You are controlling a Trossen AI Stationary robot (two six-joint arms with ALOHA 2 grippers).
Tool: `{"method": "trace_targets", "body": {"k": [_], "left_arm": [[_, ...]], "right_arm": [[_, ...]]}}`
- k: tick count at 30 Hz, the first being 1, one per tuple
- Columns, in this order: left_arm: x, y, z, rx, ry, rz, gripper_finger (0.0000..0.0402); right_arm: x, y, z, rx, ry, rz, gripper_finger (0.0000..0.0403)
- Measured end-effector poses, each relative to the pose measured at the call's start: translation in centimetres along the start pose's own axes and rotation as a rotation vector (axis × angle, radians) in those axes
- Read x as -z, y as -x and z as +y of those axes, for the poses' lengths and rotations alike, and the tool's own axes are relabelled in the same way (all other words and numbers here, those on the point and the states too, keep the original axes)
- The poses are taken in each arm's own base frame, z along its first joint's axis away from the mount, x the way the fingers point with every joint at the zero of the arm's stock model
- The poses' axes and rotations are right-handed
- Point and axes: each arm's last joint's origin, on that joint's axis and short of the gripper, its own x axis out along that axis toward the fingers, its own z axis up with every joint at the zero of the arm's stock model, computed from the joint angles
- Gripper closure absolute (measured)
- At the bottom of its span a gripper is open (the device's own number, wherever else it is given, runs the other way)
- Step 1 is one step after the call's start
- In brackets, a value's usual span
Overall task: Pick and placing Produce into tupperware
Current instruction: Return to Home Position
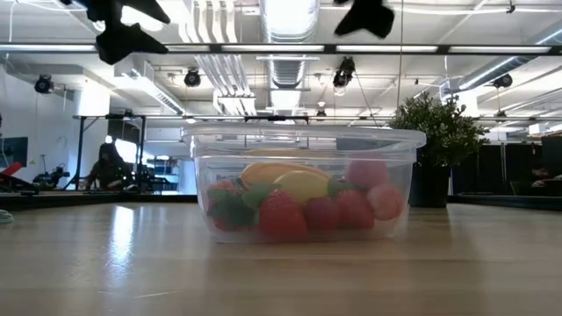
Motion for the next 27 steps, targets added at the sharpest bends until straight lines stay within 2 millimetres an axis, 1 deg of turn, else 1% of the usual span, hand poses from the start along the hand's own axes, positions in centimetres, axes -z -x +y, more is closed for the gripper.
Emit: {"method": "trace_targets", "body": {"k": [2, 4, 5, 7, 9, 11, 14, 17, 19, 23, 27], "left_arm": [[0.0, 0.5, 0.1, 0.016, 0.003, -0.010, 0.0162], [0.0, 1.0, 0.2, 0.038, -0.006, -0.020, 0.0162], [0.0, 1.2, 0.2, 0.051, -0.025, -0.021, 0.0162], [0.1, 1.3, 0.2, 0.059, -0.063, -0.029, 0.0162], [0.3, 1.4, 0.5, 0.063, -0.100, -0.041, 0.0162], [0.6, 1.3, 0.6, 0.082, -0.122, -0.079, 0.0162], [1.4, 1.0, 1.1, 0.137, -0.143, -0.155, 0.0162], [2.7, 0.9, 1.8, 0.220, -0.162, -0.235, 0.0162], [3.6, 0.9, 2.4, 0.255, -0.159, -0.294, 0.0162], [5.2, 1.3, 3.6, 0.296, -0.154, -0.379, 0.0162], [6.4, 2.2, 4.8, 0.294, -0.144, -0.455, 0.0162]], "right_arm": [[-0.2, 2.2, -0.1, -0.011, -0.024, -0.066, 0.0167], [-0.2, 4.1, -0.2, -0.034, -0.130, -0.119, 0.0167], [-0.1, 5.1, -0.1, -0.046, -0.140, -0.140, 0.0166], [0.6, 6.6, 0.5, -0.080, -0.075, -0.166, 0.0164], [1.8, 7.5, 0.7, -0.103, -0.030, -0.173, 0.0161], [3.6, 7.5, 0.2, -0.123, -0.036, -0.149, 0.0161], [6.7, 6.3, -0.8, -0.184, -0.087, -0.155, 0.0163], [9.0, 5.4, -1.4, -0.298, -0.114, -0.287, 0.0164], [10.2, 5.2, -1.7, -0.359, -0.119, -0.357, 0.0164], [12.8, 5.1, -2.8, -0.343, -0.143, -0.395, 0.0160], [14.7, 5.9, -3.8, -0.304, -0.161, -0.463, 0.0159]]}}
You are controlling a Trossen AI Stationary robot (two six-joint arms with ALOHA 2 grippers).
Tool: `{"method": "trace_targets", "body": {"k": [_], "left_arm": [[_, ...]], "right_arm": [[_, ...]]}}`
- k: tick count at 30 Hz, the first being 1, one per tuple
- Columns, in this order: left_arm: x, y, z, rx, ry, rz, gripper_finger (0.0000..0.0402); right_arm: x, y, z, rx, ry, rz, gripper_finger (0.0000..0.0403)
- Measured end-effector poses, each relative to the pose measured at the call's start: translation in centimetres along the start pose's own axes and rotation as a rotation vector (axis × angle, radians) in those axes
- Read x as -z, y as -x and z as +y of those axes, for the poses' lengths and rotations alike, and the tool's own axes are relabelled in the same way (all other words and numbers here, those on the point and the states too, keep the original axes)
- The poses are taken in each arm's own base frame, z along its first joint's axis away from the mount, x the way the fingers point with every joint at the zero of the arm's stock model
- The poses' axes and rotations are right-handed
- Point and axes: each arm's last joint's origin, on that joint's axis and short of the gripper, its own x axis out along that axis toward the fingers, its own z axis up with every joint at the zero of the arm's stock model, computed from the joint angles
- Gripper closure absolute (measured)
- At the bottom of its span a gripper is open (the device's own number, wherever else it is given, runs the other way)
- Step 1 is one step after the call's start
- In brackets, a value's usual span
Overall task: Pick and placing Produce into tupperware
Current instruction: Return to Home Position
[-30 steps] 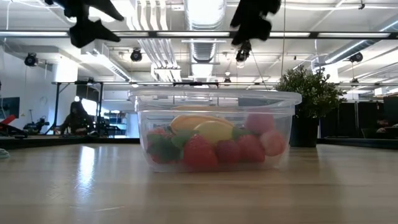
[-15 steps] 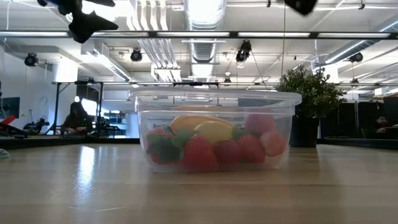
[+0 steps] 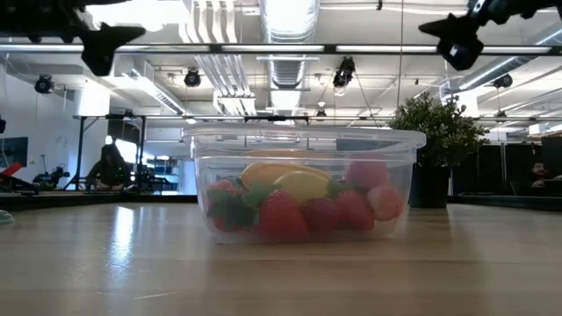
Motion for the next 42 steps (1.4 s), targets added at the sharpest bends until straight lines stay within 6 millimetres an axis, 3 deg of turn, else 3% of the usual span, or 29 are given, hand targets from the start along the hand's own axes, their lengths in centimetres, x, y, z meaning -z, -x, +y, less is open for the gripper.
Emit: {"method": "trace_targets", "body": {"k": [5, 7, 9, 12, 18, 24, 38, 42], "left_arm": [[-0.1, 1.9, 0.4, 0.028, -0.030, -0.130, 0.0162], [0.7, 1.5, 0.6, 0.000, -0.058, -0.063, 0.0162], [0.0, 1.6, 0.4, 0.004, -0.052, -0.085, 0.0162], [0.6, 1.5, 0.7, -0.058, -0.035, -0.060, 0.0162], [1.0, 1.5, 1.1, -0.132, -0.031, -0.076, 0.0162], [2.8, 1.1, 2.0, -0.258, -0.002, -0.041, 0.0162], [6.0, 1.1, 3.3, -0.385, -0.050, 0.149, 0.0162], [7.1, 1.0, 3.7, -0.412, 0.031, 0.166, 0.0162]], "right_arm": [[0.9, 2.3, -0.7, 0.043, 0.009, -0.128, 0.0163], [1.0, 3.2, -0.9, 0.052, 0.022, -0.177, 0.0163], [1.1, 4.1, -1.0, 0.042, 0.042, -0.221, 0.0161], [1.4, 5.4, -1.1, 0.029, 0.082, -0.285, 0.0158], [3.2, 6.4, -2.1, 0.010, 0.132, -0.350, 0.0163], [5.9, 5.8, -3.4, -0.044, 0.141, -0.334, 0.0159], [9.6, 3.0, -5.6, 0.017, 0.153, -0.234, 0.0159], [10.1, 2.3, -5.9, -0.004, 0.109, -0.248, 0.0160]]}}
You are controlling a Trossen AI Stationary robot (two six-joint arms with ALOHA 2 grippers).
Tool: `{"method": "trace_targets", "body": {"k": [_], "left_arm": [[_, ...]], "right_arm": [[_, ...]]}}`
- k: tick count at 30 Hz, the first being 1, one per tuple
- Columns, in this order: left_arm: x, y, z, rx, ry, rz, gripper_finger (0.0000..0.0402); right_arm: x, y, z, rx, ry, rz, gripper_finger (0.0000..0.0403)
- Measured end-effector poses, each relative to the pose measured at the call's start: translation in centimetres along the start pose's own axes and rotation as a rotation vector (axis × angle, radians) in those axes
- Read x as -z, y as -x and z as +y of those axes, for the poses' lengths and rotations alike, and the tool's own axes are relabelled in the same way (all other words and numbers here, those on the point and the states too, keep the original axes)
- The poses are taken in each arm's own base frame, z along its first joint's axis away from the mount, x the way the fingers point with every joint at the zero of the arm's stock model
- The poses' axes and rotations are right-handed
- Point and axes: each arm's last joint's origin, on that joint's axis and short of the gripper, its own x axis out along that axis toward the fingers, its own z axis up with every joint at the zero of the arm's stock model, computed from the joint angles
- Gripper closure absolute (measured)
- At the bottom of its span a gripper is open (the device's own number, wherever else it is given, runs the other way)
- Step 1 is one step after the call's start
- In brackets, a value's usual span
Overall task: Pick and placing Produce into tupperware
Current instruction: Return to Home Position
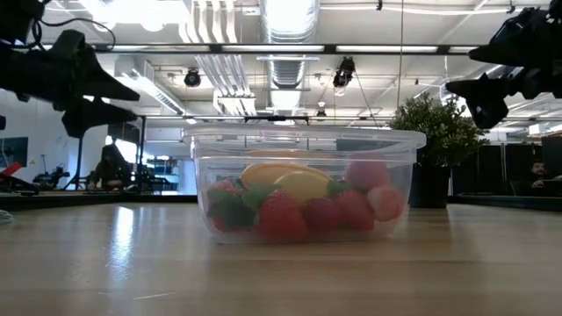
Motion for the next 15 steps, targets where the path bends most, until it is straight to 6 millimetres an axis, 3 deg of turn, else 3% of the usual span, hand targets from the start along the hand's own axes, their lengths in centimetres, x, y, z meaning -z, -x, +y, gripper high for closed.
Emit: {"method": "trace_targets", "body": {"k": [15], "left_arm": [[0.89, -0.76, 0.01, -0.022, -0.023, 0.046, 0.0162]], "right_arm": [[0.06, -0.21, -0.01, 0.013, 0.003, 0.029, 0.0161]]}}
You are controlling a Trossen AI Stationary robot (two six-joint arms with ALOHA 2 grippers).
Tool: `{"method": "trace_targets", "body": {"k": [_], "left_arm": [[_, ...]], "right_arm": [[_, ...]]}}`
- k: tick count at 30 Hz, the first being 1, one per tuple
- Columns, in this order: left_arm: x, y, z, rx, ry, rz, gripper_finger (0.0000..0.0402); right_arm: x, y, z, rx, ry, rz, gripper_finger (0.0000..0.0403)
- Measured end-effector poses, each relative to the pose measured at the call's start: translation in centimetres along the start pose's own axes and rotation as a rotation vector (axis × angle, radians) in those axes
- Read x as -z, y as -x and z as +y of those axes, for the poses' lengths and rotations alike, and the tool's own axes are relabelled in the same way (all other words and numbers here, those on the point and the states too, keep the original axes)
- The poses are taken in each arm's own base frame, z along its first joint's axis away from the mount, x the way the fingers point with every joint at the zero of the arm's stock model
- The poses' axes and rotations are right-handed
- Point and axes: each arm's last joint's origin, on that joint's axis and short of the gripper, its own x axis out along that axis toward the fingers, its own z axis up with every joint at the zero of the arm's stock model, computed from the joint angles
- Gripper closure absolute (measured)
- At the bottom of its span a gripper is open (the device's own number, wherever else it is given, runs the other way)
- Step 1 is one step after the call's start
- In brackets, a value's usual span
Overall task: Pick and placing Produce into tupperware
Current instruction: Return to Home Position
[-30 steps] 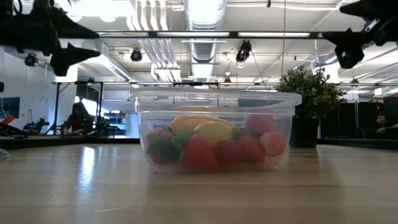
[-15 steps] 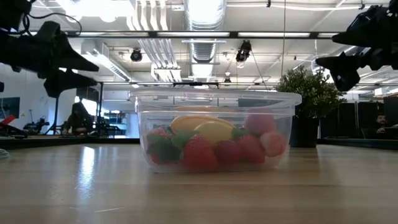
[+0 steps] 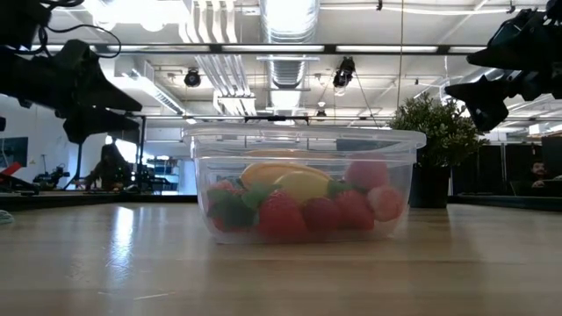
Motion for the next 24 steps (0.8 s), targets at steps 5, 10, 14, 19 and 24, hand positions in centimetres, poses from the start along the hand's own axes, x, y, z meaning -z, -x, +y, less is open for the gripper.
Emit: {"method": "trace_targets", "body": {"k": [5, 10, 14, 19, 24], "left_arm": [[0.12, -0.13, -0.01, -0.007, -0.008, 0.015, 0.0162], [0.22, -0.25, -0.03, -0.015, -0.017, 0.029, 0.0162], [0.31, -0.34, -0.04, -0.020, -0.023, 0.039, 0.0162], [0.40, -0.44, -0.05, -0.026, -0.030, 0.051, 0.0162], [0.48, -0.52, -0.05, -0.031, -0.035, 0.060, 0.0162]], "right_arm": [[0.00, 0.00, 0.00, 0.000, 0.000, 0.000, 0.0158], [-0.01, 0.00, 0.00, 0.000, 0.000, -0.001, 0.0157], [-0.01, 0.00, 0.00, -0.001, 0.000, -0.001, 0.0156], [-0.01, 0.00, 0.01, -0.001, 0.000, -0.001, 0.0156], [-0.01, 0.00, 0.01, -0.001, 0.000, -0.001, 0.0159]]}}
